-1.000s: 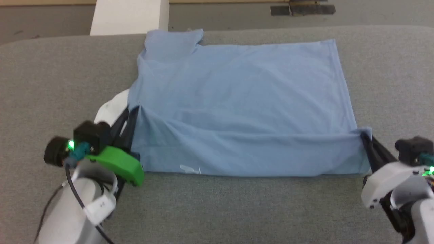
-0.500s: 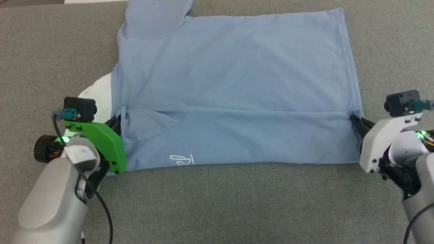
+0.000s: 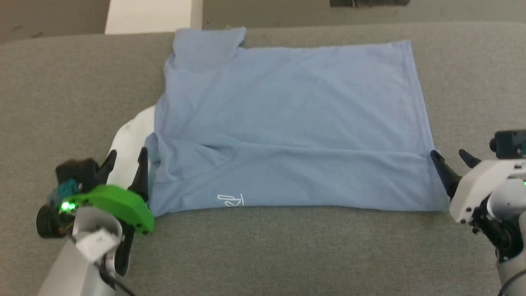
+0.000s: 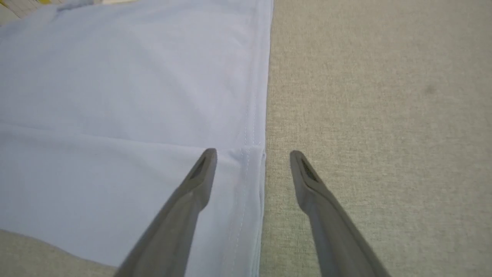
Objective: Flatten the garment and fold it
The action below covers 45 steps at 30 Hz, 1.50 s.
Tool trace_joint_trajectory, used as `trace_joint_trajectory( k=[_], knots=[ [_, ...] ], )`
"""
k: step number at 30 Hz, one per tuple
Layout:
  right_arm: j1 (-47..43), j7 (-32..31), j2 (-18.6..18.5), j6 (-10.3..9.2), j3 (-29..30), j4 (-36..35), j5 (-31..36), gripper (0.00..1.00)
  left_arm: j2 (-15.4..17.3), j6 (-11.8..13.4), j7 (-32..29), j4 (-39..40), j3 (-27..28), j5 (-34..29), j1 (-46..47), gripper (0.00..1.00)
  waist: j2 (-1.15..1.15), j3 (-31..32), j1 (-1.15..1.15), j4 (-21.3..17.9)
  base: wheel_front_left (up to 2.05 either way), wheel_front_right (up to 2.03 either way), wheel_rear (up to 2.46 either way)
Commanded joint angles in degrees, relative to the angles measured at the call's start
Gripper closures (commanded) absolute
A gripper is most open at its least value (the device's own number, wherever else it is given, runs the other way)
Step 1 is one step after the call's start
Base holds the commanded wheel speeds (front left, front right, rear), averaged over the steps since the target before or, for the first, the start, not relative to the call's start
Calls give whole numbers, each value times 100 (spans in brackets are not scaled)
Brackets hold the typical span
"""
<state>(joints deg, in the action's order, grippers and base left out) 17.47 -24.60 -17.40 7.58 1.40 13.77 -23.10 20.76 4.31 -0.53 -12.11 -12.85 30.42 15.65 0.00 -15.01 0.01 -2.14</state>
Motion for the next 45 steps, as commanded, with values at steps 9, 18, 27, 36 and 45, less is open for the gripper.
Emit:
trace_joint_trajectory(
  k=[9,18,27,36,45],
  knots=[
    [-1089,2012,866,-9,530,-843,674,0,-305,543,947,676,56,-242,-1283,0,0,702,-1,90,0,0,0],
    [-1610,2938,1344,-9,582,-1174,973,0,-289,600,689,284,-168,-316,-1459,0,0,662,-1,-153,0,0,0],
    [-1628,2986,1428,-9,476,-1130,963,0,-465,977,-196,-388,70,103,-920,0,0,586,-1,-431,0,0,0],
    [-1578,2837,1445,-9,414,-1131,1069,0,-505,1263,-1472,-691,229,661,-753,100,0,542,-1,-578,0,0,0],
    [-1445,2542,1449,-9,372,-985,1304,0,-466,1089,-1703,-474,-4,675,-827,100,0,507,-1,-390,0,0,0]
  ],
)
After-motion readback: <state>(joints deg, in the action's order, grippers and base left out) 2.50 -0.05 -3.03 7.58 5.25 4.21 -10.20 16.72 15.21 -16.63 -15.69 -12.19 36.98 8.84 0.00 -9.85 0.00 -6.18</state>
